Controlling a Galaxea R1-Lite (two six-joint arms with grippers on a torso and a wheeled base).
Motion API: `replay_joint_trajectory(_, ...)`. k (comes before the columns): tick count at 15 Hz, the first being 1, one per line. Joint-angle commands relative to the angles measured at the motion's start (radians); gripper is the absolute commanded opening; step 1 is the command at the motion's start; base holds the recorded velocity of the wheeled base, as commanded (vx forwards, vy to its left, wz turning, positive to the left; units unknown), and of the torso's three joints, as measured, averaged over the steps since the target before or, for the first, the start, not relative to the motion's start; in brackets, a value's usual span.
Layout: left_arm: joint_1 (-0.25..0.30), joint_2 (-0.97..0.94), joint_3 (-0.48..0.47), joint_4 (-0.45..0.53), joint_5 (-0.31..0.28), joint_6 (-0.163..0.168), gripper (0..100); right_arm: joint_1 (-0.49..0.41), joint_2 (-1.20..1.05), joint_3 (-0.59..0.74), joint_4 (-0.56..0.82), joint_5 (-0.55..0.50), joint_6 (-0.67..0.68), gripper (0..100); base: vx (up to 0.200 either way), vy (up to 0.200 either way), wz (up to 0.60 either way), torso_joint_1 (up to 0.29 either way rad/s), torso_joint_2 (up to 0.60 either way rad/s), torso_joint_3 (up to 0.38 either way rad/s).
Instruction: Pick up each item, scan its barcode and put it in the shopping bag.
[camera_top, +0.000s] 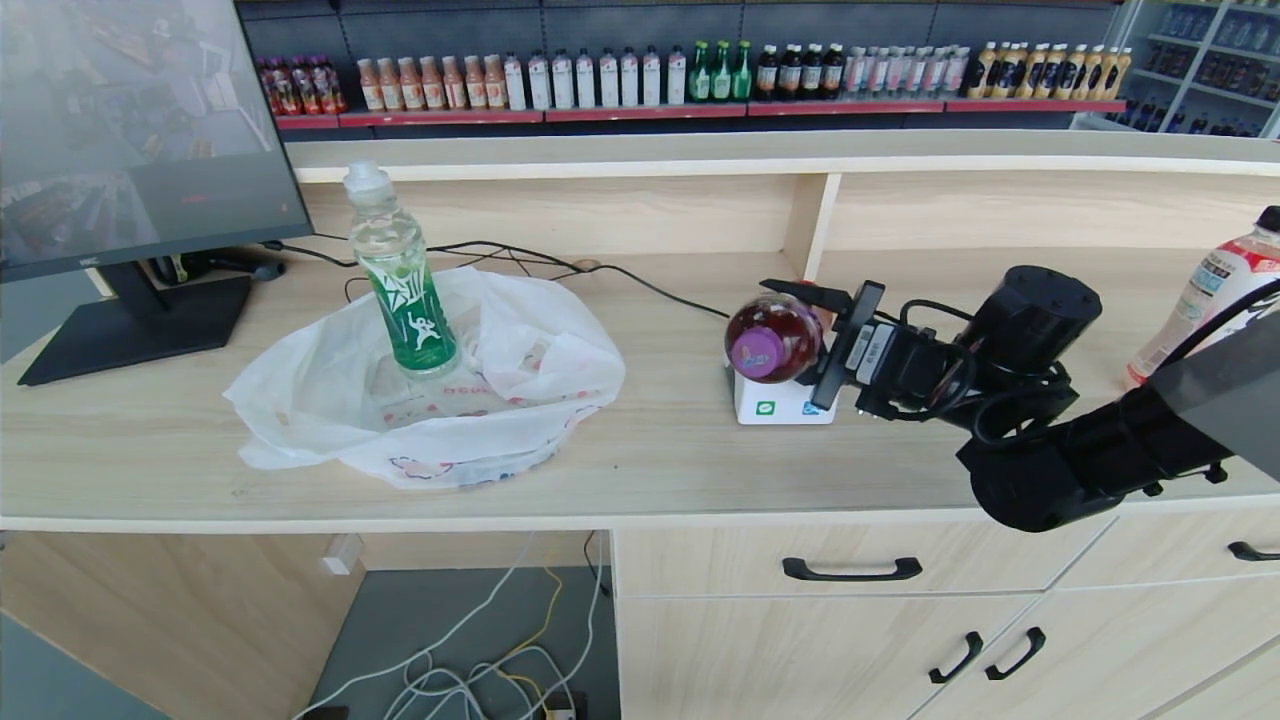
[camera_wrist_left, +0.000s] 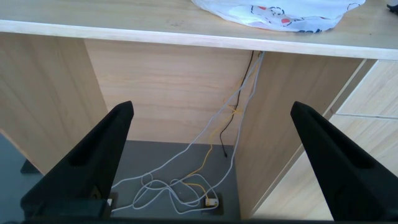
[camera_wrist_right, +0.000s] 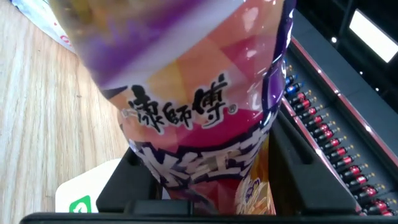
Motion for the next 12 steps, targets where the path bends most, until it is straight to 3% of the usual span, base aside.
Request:
replay_joint_trajectory(1, -0.002, 0.0, 0.0, 0.0, 0.0, 0.0, 100, 0.0, -0.008, 0.002, -0.001, -0.003, 0.0, 0, 0.0, 0.0, 0.0, 0.0, 0.0, 0.0)
replay_joint_trajectory(9, 0.0, 0.0, 0.0, 0.0, 0.0, 0.0, 100, 0.002, -0.076, -0.061, -0.005, -0.108, 0.158, 0, 0.0, 0.0, 0.0, 0.0, 0.0, 0.0)
replay_joint_trajectory(12, 0.0, 0.0, 0.0, 0.0, 0.0, 0.0, 100, 0.022, -0.099, -0.06, -0.039, -0.227, 0.311, 0, 0.0, 0.0, 0.0, 0.0, 0.0, 0.0)
